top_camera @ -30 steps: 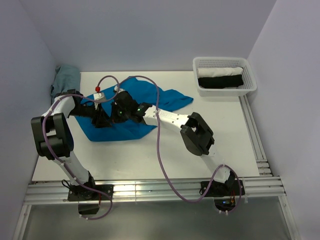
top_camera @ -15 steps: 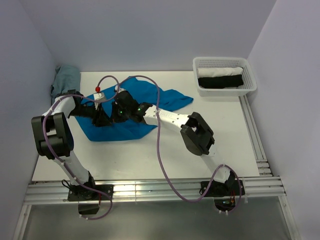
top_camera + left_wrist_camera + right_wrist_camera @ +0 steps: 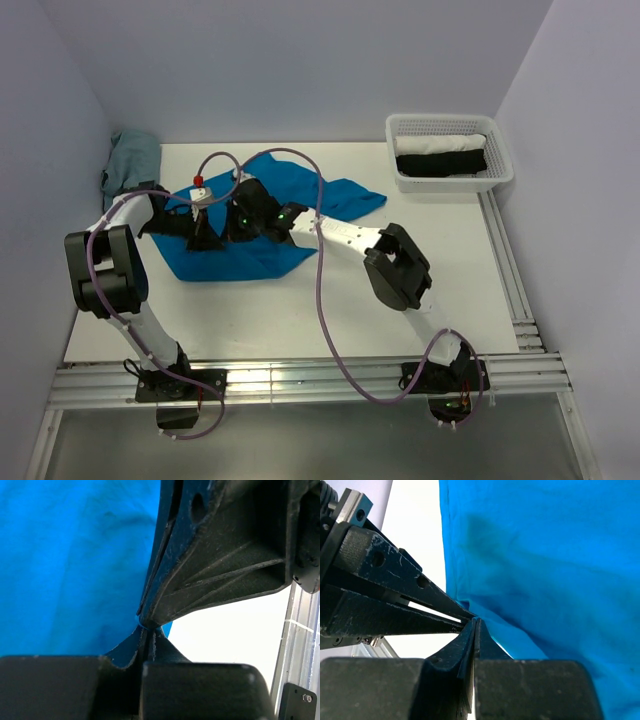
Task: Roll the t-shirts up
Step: Flatten the tshirt
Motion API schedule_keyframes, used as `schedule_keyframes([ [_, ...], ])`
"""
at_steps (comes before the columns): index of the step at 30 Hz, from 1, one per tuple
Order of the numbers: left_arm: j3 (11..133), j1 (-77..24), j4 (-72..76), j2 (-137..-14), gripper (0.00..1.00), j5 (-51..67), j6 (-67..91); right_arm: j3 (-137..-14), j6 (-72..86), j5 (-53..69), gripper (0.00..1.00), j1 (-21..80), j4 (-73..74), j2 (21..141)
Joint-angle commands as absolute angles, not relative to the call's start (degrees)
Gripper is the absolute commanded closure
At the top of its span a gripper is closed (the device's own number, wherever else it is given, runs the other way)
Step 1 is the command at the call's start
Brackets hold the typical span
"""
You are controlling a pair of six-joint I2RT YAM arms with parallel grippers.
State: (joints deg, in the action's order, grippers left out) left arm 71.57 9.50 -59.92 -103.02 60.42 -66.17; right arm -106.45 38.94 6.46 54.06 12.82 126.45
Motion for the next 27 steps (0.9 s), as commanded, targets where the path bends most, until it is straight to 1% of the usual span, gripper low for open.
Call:
schedule_keyframes([
  [1,71.28,8.88,-58.8,-101.87,1.0,63.55,-65.57,-105.21,39.2,4.58,1.0,54.14,10.46,121.47],
  [2,71.11,8.96,-58.45,-101.78,1.0,63.46,-64.44,-103.99,39.29,3.44,0.84,54.14,11.5,120.94],
  [4,70.75,8.96,-55.83,-101.34,1.0,62.49,-60.76,-100.58,40.6,-1.56,0.62,53.53,13.18,118.93],
  [5,70.49,8.88,-55.2,-101.08,1.0,62.06,-60.04,-98.37,41.13,-2.54,0.44,53.09,12.23,117.61],
  [6,70.23,9.05,-53.98,-100.29,1.0,60.75,-58.64,-95.83,42.61,-3.33,0.39,52.56,11.43,114.55],
  [7,69.53,9.05,-52.49,-99.76,1.0,60.04,-55.58,-90.58,43.32,-3.51,0.37,50.99,10.21,112.87],
  [8,69.26,9.14,-50.82,-99.41,1.0,59.42,-54.76,-88.35,44.29,-3.78,0.33,50.11,8.54,109.72],
  [11,69.43,9.23,-49.14,-98.18,1.0,57.48,-51.16,-85.17,44.04,-8.6,0.32,46.68,12.38,106.19],
  [12,69.87,9.23,-49.13,-97.56,1.0,56.96,-50.28,-85.43,43.69,-12.35,0.32,45.89,14.13,106.0],
  [16,71.45,9.93,-47.2,-95.1,1.0,53.63,-43.7,-88.5,42.37,-17.73,0.34,39.74,23.71,107.49],
  [21,72.77,10.02,-46.32,-93.6,1.0,49.23,-39.38,-88.42,41.58,-18.81,0.34,29.54,25.66,109.68],
  [25,74.35,10.02,-46.14,-93.96,1.0,46.23,-37.27,-95.68,38.5,-21.53,0.35,25.49,31.09,116.43],
  [27,74.88,10.11,-46.49,-94.04,1.0,45.62,-37.35,-97.55,37.97,-20.31,0.34,23.57,31.9,118.55],
])
